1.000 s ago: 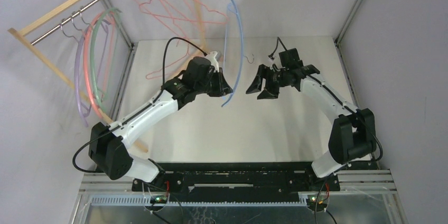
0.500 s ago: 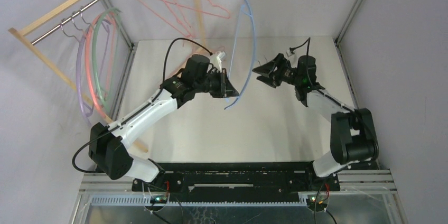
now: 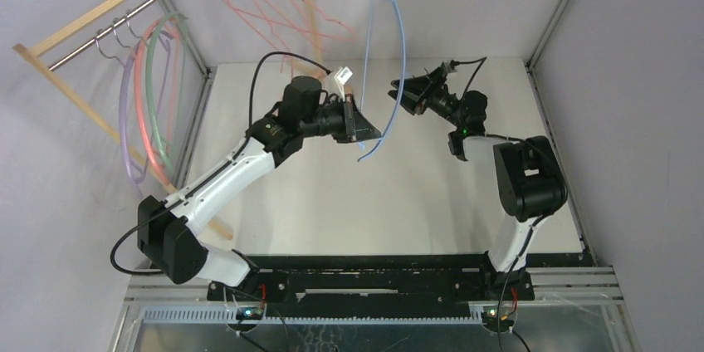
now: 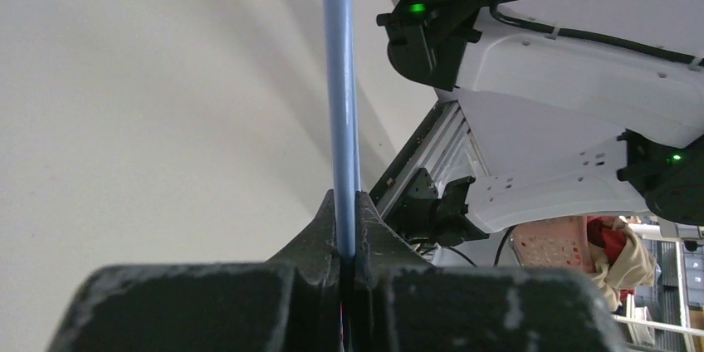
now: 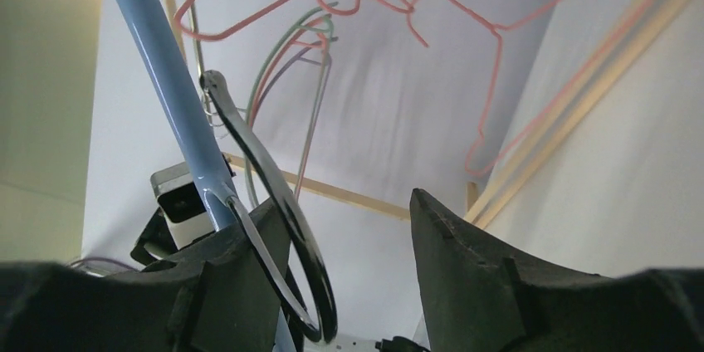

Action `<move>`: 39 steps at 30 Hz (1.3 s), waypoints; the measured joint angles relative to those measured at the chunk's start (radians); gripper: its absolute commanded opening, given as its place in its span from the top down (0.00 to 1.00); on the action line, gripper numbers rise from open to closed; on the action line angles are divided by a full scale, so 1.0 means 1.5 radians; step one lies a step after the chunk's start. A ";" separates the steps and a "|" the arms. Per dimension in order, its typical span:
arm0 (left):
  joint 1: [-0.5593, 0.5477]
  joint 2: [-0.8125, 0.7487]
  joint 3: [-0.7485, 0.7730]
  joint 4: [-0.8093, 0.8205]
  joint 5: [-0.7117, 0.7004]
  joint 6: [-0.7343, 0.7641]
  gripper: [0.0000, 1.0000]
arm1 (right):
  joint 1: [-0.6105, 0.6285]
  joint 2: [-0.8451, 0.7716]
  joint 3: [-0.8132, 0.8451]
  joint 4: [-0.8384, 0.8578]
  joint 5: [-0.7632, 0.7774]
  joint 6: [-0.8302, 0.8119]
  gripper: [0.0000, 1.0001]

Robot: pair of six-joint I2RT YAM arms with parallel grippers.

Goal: Organize the hangers
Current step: Pick up the hanger at the center of the board.

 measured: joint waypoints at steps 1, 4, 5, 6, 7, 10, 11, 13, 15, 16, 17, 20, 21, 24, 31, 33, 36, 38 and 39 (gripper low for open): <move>0.000 -0.002 0.000 0.009 0.002 0.000 1.00 | 0.000 0.000 0.005 0.010 0.003 0.005 0.38; 0.000 -0.006 0.000 0.021 0.003 0.000 1.00 | -0.001 0.000 0.016 0.024 0.002 0.012 0.36; 0.000 -0.007 0.000 0.023 0.003 0.000 1.00 | -0.002 -0.001 0.017 0.023 0.000 0.011 0.35; 0.000 -0.007 0.000 0.023 0.004 0.000 1.00 | -0.003 -0.003 0.017 0.017 -0.004 0.007 0.34; 0.000 -0.007 0.000 0.022 0.004 0.000 1.00 | -0.005 -0.008 0.014 0.001 -0.006 0.000 0.33; -0.001 -0.007 0.000 0.014 0.008 0.000 1.00 | -0.014 -0.041 -0.015 -0.055 -0.021 -0.040 0.29; -0.002 -0.006 0.000 0.010 0.009 0.000 1.00 | -0.017 -0.059 -0.031 -0.081 -0.032 -0.061 0.26; -0.002 -0.005 0.002 0.009 0.012 0.000 1.00 | -0.020 -0.090 -0.054 -0.130 -0.051 -0.099 0.23; -0.001 -0.004 0.009 0.004 0.013 0.000 1.00 | -0.024 -0.121 -0.067 -0.192 -0.067 -0.146 0.19; -0.001 -0.004 0.014 0.005 0.013 0.000 1.00 | -0.026 -0.137 -0.071 -0.226 -0.072 -0.172 0.16; 0.001 -0.004 0.019 0.005 0.013 0.000 1.00 | -0.026 -0.155 -0.073 -0.262 -0.073 -0.197 0.13; 0.008 -0.004 0.031 0.009 0.013 0.000 1.00 | -0.034 -0.210 -0.073 -0.366 -0.067 -0.269 0.10; 0.009 -0.004 0.033 0.011 0.013 0.000 1.00 | -0.037 -0.224 -0.073 -0.391 -0.067 -0.288 0.09; 0.012 -0.004 0.034 0.010 0.012 0.000 1.00 | -0.053 -0.259 -0.073 -0.459 -0.065 -0.338 0.08; 0.013 -0.004 0.034 0.010 0.013 0.000 1.00 | -0.071 -0.273 -0.073 -0.505 -0.066 -0.365 0.08; 0.013 -0.004 0.034 0.010 0.013 0.000 1.00 | -0.071 -0.272 -0.070 -0.502 -0.066 -0.361 0.09; 0.013 -0.004 0.034 0.010 0.013 0.000 1.00 | -0.071 -0.263 -0.046 -0.479 -0.069 -0.343 0.09; 0.013 -0.004 0.034 0.010 0.013 0.001 1.00 | -0.071 -0.259 -0.030 -0.454 -0.069 -0.324 0.10; 0.013 -0.004 0.034 0.010 0.013 0.001 1.00 | -0.070 -0.259 -0.021 -0.441 -0.069 -0.315 0.10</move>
